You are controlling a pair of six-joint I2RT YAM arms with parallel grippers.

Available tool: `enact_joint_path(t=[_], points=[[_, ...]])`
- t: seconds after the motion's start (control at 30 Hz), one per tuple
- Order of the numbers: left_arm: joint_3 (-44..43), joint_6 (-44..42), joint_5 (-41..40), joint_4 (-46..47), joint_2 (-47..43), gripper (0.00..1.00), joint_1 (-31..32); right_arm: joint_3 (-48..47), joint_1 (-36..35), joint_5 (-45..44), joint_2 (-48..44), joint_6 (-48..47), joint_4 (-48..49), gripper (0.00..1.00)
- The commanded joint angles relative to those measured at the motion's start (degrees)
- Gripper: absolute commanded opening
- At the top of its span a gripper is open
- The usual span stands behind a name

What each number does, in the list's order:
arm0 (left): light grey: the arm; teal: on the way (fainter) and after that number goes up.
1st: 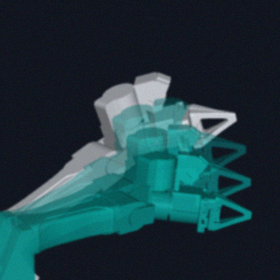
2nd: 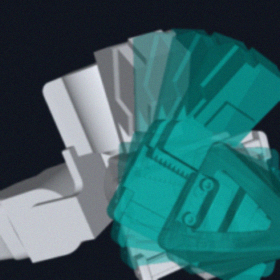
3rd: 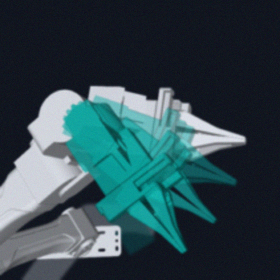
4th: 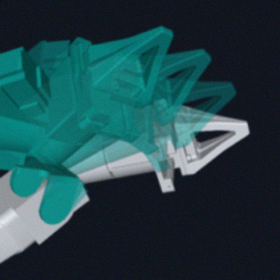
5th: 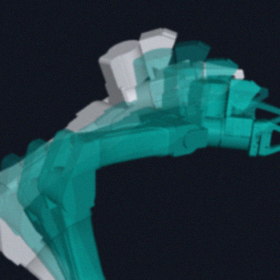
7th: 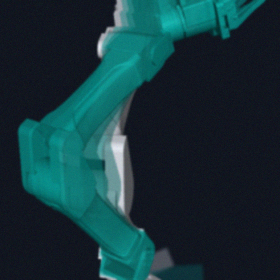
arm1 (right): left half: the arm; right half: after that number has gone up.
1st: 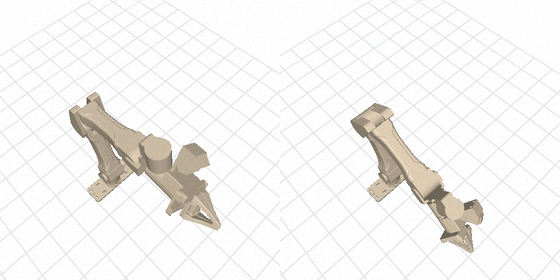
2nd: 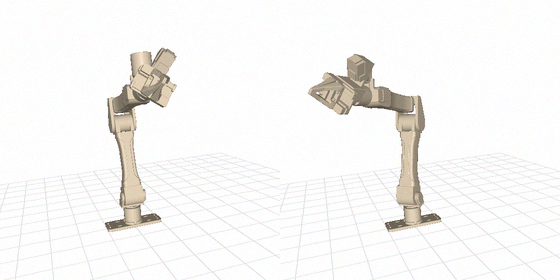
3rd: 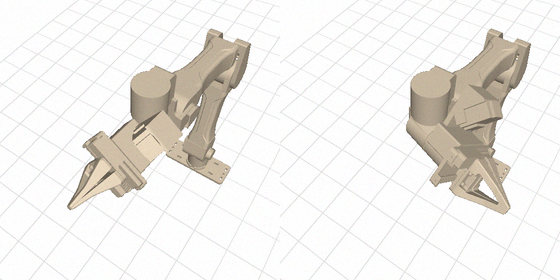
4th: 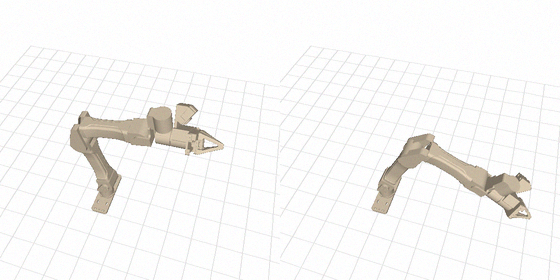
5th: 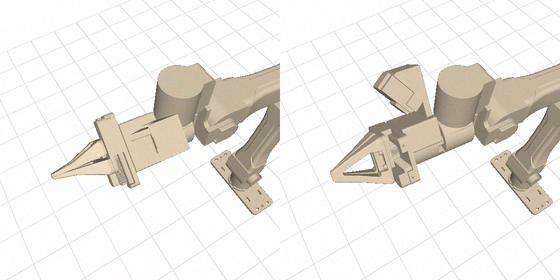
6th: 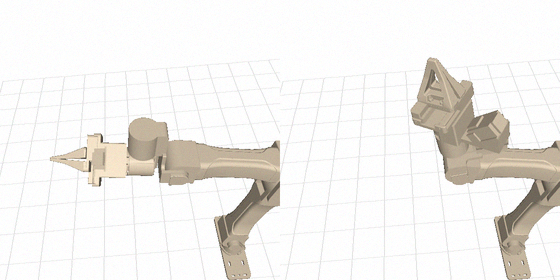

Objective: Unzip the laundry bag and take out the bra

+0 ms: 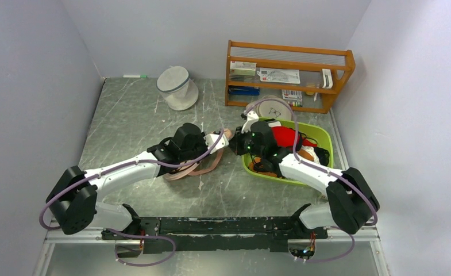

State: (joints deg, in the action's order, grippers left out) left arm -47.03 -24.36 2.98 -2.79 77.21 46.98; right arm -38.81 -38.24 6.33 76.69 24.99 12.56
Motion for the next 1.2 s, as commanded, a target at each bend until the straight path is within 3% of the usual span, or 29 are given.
enact_joint_path(t=[0.0,0.23,0.3,0.37,0.43,0.57,0.77,0.93,1.17], points=[[1.3,-2.1,-2.8,1.5,-3.1,0.07,-0.2,-0.7,6.4,-0.5,3.3,-5.4,-1.1,0.0],[2.1,-2.4,-0.1,1.3,-4.8,0.09,-0.2,-5.0,7.9,3.5,7.5,-6.1,-1.5,0.0],[1.5,-2.0,2.8,0.7,-5.2,0.27,-0.1,-3.5,7.4,5.2,6.2,-4.6,0.5,0.0],[1.1,-1.6,7.0,-0.1,-5.9,0.55,-0.1,-2.7,6.9,5.6,5.3,-3.0,0.6,0.0],[1.6,-1.0,11.3,0.4,-7.1,0.73,-0.1,-2.1,6.3,6.5,4.5,-1.6,0.5,0.0],[2.1,0.9,15.5,2.1,-8.0,0.86,-0.2,-0.7,3.2,6.9,2.8,0.4,1.8,0.0],[0.3,2.5,7.8,2.5,-3.2,0.82,-0.1,-1.2,-1.2,5.5,2.0,1.8,1.6,0.0],[-1.7,2.4,9.3,0.3,-0.1,0.75,-0.1,-1.6,-2.8,5.0,2.2,2.2,1.9,0.0],[-1.6,0.9,0.8,-0.2,0.4,0.49,-0.2,-0.8,-3.3,5.4,2.2,2.6,2.6,0.0]])
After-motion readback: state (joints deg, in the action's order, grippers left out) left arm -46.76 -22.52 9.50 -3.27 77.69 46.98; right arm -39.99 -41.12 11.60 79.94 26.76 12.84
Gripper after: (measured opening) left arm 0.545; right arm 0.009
